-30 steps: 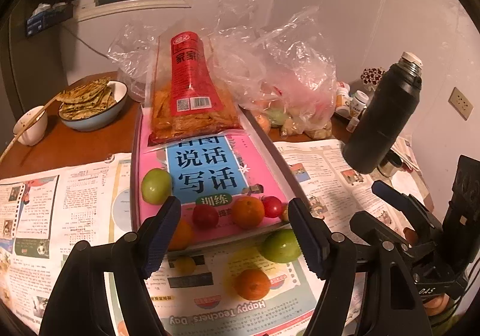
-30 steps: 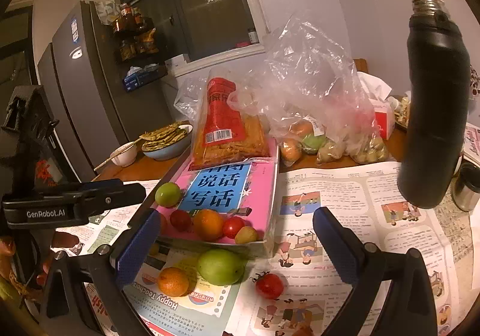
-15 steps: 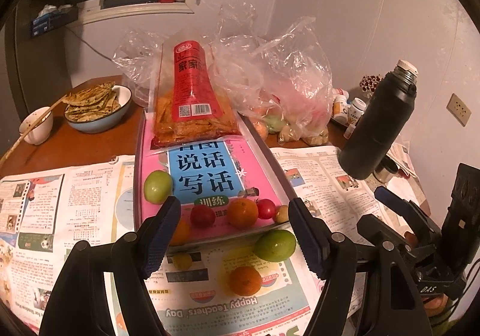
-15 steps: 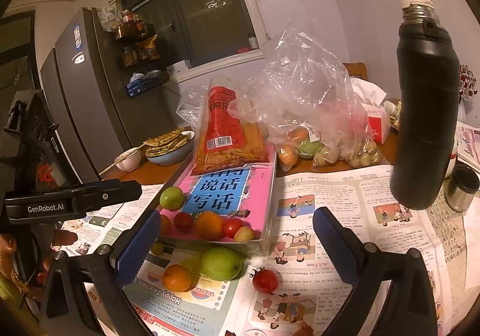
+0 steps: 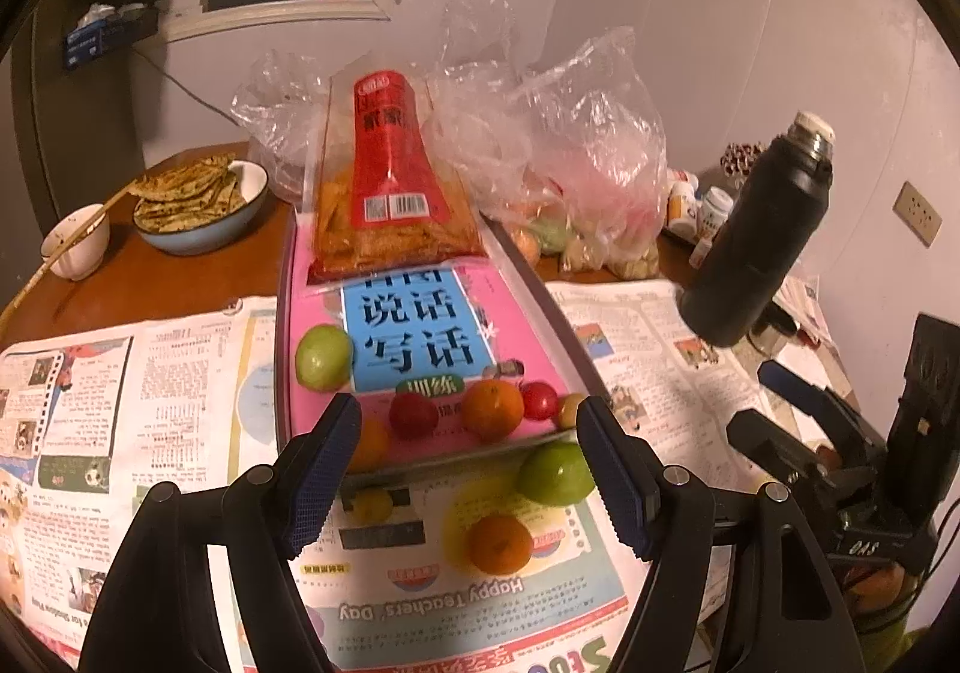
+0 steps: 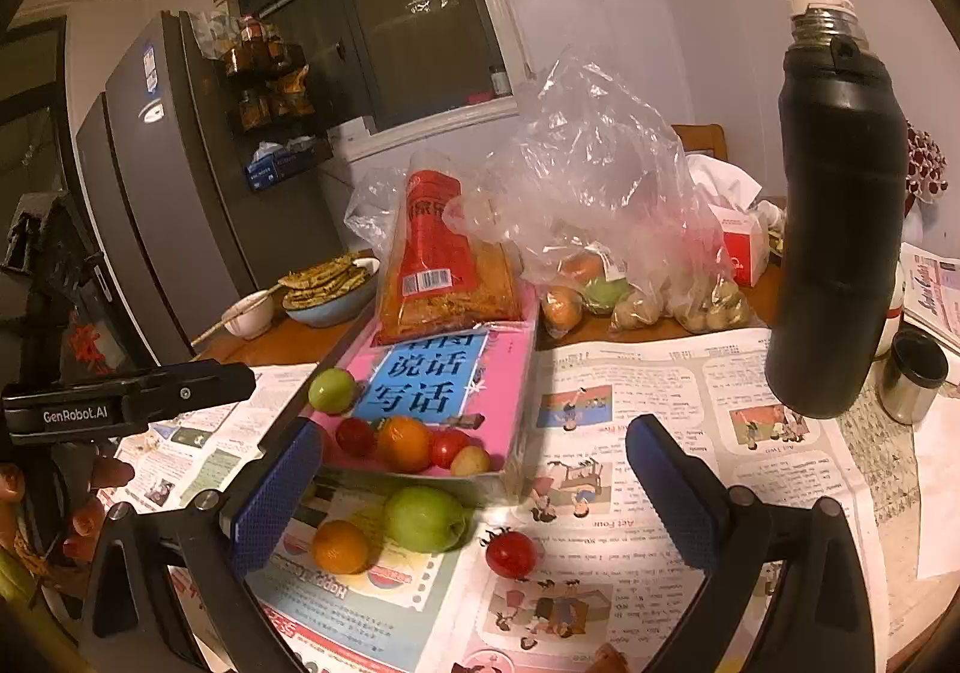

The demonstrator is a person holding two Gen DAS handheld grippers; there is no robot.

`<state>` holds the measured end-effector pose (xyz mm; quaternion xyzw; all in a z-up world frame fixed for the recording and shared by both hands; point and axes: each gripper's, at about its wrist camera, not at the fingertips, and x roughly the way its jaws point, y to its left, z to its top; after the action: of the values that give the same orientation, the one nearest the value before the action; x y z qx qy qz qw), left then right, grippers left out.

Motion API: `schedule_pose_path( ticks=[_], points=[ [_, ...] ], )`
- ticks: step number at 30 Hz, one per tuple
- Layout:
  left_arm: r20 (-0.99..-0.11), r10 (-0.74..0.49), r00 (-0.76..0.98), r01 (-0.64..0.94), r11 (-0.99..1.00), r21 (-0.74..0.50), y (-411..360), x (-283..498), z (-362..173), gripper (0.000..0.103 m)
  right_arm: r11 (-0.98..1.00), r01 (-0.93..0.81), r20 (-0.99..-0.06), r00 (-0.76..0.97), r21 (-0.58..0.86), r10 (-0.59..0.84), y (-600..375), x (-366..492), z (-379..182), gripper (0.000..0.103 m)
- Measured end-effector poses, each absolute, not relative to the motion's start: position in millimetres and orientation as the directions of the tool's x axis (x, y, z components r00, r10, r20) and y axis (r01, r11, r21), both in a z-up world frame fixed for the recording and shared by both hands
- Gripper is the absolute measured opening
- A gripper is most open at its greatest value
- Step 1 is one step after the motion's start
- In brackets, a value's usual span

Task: Organize fruits
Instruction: 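Withdraw both open tools from the book back toward the loose fruit, then grasp a mandarin with the left tool while the right tool grasps a red cherry tomato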

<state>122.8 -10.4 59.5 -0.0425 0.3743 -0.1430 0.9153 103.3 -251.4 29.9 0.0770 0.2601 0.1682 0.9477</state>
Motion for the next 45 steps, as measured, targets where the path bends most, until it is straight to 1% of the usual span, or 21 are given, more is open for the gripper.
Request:
schedule_pose_path(
  ticks=[15,28,32,38,41,42,43,44,45],
  points=[
    [-0.752,-0.284,0.595,0.264,0.953,-0.151,-18,110,13,0.076,0.955,-0.273,-0.632,0.721,0.117,0.284,-241,106,-23,0.102],
    [-0.796,-0.286,0.534,0.311,0.942,-0.129,-36,110,-12,0.076,0.964,-0.25,-0.689,0.683,0.088,0.24,-238,117,-45,0.102],
    [-0.815,-0.28,0.507,0.32,0.939,-0.124,-41,112,-23,0.076,0.968,-0.235,-0.719,0.658,0.088,0.225,-240,126,-54,0.1],
    [-0.833,-0.278,0.478,0.321,0.938,-0.129,-46,117,-35,0.076,0.969,-0.242,-0.739,0.642,0.054,0.202,-234,136,-63,0.088],
    [-0.837,-0.285,0.467,0.316,0.938,-0.143,-45,119,-39,0.076,0.966,-0.255,-0.739,0.645,0.032,0.194,-229,138,-64,0.079],
    [-0.837,-0.288,0.465,0.315,0.938,-0.148,-45,120,-40,0.076,0.964,-0.266,-0.74,0.642,0.03,0.2,-227,140,-64,0.071],
    [-0.839,-0.292,0.458,0.315,0.936,-0.154,-46,121,-42,0.076,0.962,-0.272,-0.742,0.64,0.024,0.199,-224,141,-65,0.067],
    [-0.84,-0.295,0.456,0.315,0.936,-0.157,-46,122,-42,0.076,0.961,-0.275,-0.741,0.644,0.01,0.192,-222,141,-65,0.066],
    [-0.84,-0.297,0.454,0.315,0.935,-0.16,-46,122,-43,0.076,0.96,-0.279,-0.741,0.644,0.006,0.191,-221,142,-65,0.063]
  ],
)
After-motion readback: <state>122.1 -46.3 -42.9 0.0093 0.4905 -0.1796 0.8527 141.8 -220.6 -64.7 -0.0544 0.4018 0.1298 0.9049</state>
